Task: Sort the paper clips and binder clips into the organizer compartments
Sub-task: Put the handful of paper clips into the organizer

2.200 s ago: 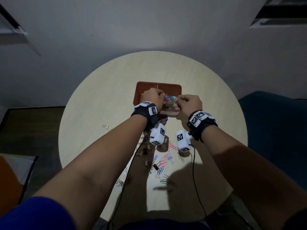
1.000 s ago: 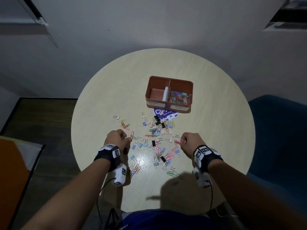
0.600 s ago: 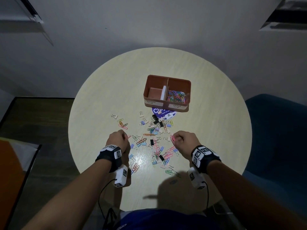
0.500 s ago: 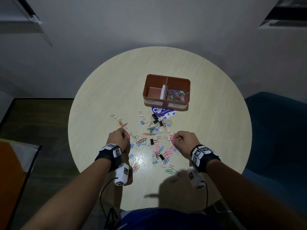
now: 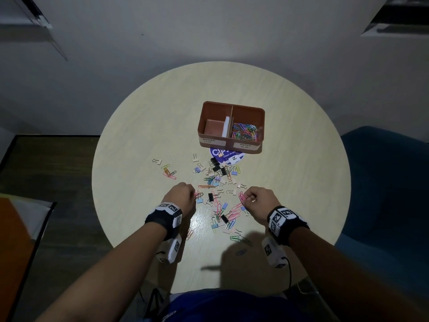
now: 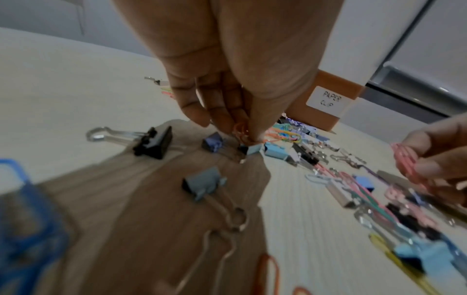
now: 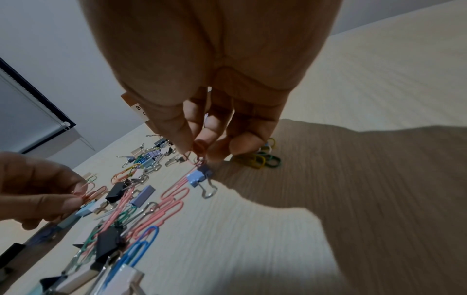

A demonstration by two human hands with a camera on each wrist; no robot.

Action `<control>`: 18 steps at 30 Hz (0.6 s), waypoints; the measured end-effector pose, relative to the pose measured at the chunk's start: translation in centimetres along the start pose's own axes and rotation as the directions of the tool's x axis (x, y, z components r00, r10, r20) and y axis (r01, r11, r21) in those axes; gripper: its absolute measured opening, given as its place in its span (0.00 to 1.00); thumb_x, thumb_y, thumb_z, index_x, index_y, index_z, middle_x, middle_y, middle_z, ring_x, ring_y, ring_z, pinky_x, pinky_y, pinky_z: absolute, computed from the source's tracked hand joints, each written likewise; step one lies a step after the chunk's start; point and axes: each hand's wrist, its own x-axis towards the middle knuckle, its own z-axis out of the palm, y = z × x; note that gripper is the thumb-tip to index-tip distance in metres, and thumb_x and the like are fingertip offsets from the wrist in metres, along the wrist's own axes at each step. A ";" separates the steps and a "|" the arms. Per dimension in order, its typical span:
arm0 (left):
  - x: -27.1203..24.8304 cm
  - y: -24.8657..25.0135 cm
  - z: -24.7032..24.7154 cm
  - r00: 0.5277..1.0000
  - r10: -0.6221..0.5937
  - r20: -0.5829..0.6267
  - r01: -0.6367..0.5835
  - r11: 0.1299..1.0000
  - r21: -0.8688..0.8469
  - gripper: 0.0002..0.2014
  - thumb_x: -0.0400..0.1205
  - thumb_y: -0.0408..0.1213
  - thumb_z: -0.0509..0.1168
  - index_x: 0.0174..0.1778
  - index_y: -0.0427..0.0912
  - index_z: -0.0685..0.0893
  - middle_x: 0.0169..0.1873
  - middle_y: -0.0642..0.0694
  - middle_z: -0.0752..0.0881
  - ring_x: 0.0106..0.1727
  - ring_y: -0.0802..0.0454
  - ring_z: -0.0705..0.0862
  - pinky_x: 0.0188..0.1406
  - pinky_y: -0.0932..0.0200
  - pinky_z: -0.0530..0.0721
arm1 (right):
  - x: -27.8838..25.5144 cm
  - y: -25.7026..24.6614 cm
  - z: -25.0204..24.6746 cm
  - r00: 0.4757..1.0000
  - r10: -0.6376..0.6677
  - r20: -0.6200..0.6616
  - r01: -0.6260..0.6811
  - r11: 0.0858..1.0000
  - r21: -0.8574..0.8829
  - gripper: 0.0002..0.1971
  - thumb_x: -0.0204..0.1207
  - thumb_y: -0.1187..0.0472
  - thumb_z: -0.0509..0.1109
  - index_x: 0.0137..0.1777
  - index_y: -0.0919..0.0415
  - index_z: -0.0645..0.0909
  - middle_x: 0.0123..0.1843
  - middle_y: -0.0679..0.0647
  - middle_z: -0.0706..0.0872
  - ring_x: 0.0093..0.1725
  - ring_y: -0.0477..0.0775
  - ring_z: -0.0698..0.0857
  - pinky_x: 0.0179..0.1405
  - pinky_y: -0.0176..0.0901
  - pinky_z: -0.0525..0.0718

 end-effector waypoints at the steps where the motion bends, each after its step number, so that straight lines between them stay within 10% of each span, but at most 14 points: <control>1: -0.2 -0.1 0.2 1.000 0.007 0.002 -0.007 1.000 0.010 0.12 0.84 0.40 0.60 0.57 0.41 0.84 0.51 0.41 0.83 0.54 0.42 0.83 0.51 0.52 0.82 | 0.0 0.0 0.1 1.000 -0.002 0.003 0.002 1.000 0.008 0.03 0.73 0.64 0.71 0.43 0.56 0.86 0.38 0.52 0.88 0.38 0.52 0.86 0.33 0.36 0.80; 18: 1.0 -3.1 -4.9 0.957 -0.229 -0.177 0.196 0.963 -0.187 0.10 0.80 0.32 0.61 0.46 0.44 0.89 0.41 0.42 0.89 0.44 0.38 0.87 0.43 0.56 0.84 | 0.2 -0.2 0.9 0.998 -0.029 0.053 0.029 1.000 0.012 0.06 0.70 0.65 0.70 0.39 0.53 0.86 0.35 0.51 0.88 0.35 0.54 0.87 0.36 0.43 0.85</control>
